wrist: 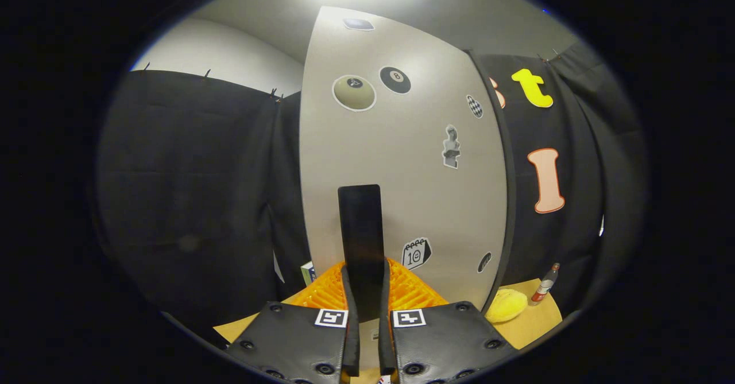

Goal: Open the shoe cabinet door, grab the shoes and put them into the shoe cabinet, then close the shoe cabinet door.

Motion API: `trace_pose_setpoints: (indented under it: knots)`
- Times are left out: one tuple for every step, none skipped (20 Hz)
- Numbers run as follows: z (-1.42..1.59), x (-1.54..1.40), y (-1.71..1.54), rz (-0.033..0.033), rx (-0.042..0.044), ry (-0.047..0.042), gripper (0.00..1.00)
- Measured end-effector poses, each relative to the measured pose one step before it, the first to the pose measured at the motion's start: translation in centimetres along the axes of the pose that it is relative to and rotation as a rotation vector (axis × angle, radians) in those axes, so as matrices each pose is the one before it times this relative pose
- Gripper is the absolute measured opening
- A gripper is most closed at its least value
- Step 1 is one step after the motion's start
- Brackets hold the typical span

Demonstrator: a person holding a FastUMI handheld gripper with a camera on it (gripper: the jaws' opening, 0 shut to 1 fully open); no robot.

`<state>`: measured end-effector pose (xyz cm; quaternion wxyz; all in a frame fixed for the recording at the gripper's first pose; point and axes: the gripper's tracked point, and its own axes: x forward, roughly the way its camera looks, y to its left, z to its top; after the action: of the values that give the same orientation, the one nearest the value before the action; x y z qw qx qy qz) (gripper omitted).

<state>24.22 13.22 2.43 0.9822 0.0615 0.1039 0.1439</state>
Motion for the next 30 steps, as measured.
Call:
trace_pose_setpoints:
  knots:
    - [0.040,-0.236,-0.211,-0.00336,-0.00304,-0.00003,0.14]
    - [-0.002,-0.219,-0.273,-0.00339,-0.00718,-0.00015,0.14]
    - [0.080,-0.170,-0.293,-0.00444,-0.00924,-0.00123,0.14]
    - [-0.026,-0.186,-0.213,-0.00449,-0.00348,-0.00176,0.14]
    - [0.023,-0.090,-0.208,-0.00491,0.00150,-0.00193,0.14]
    - [-0.007,-0.157,-0.183,-0.00748,0.00018,-0.00329,0.14]
    - [0.054,-0.292,-0.246,-0.01121,0.00039,-0.00518,0.14]
    - [0.027,-0.259,-0.461,-0.01143,-0.00588,-0.00222,0.14]
    - [0.083,-0.282,-0.523,-0.01467,-0.00474,-0.00321,0.14]
    - [0.112,-0.177,-0.634,-0.01818,-0.00375,-0.00217,0.14]
    - [0.140,-0.329,-0.569,-0.01789,-0.00066,-0.00259,0.14]
    - [-0.118,-0.082,-0.485,-0.01805,0.00131,-0.00057,0.14]
    - [0.013,-0.046,-0.351,-0.01836,-0.00222,-0.00135,0.13]
    - [-0.073,0.031,-0.636,-0.02352,-0.00206,-0.00357,0.13]
    - [0.011,-0.152,-0.683,-0.02447,-0.00596,-0.00130,0.13]
    - [0.132,-0.114,-0.694,-0.02470,-0.00127,-0.00430,0.13]
    - [0.078,-0.093,-0.614,-0.02111,-0.00625,-0.00186,0.13]
    - [0.000,0.075,-0.536,-0.02094,-0.00307,-0.00587,0.13]
    - [0.059,0.025,-0.585,-0.02131,-0.00651,-0.00346,0.13]
    - [0.063,-0.036,-0.772,-0.02368,-0.00734,-0.00362,0.13]
    - [0.087,-0.063,-0.759,-0.02771,-0.00128,-0.00252,0.13]
    - [0.073,-0.216,-0.941,-0.03357,0.00135,-0.00450,0.09]
    - [-0.173,0.135,-0.227,-0.00510,0.01258,0.00777,0.06]
    - [-0.262,-0.353,0.827,0.02199,0.03534,0.00899,0.06]
    - [-0.071,-0.200,0.537,-0.00259,0.02631,0.00098,0.06]
    - [-0.227,0.238,-0.253,-0.00042,0.00820,0.00827,0.19]
    - [0.114,-0.451,-0.354,-0.01178,0.00572,-0.00115,0.32]
    - [0.012,-0.149,-0.215,-0.00731,0.00994,-0.00253,0.45]
    - [0.233,-0.113,-0.138,-0.00658,0.01032,-0.01052,0.58]
    - [0.066,-0.010,0.053,-0.01186,0.01162,-0.01073,0.71]
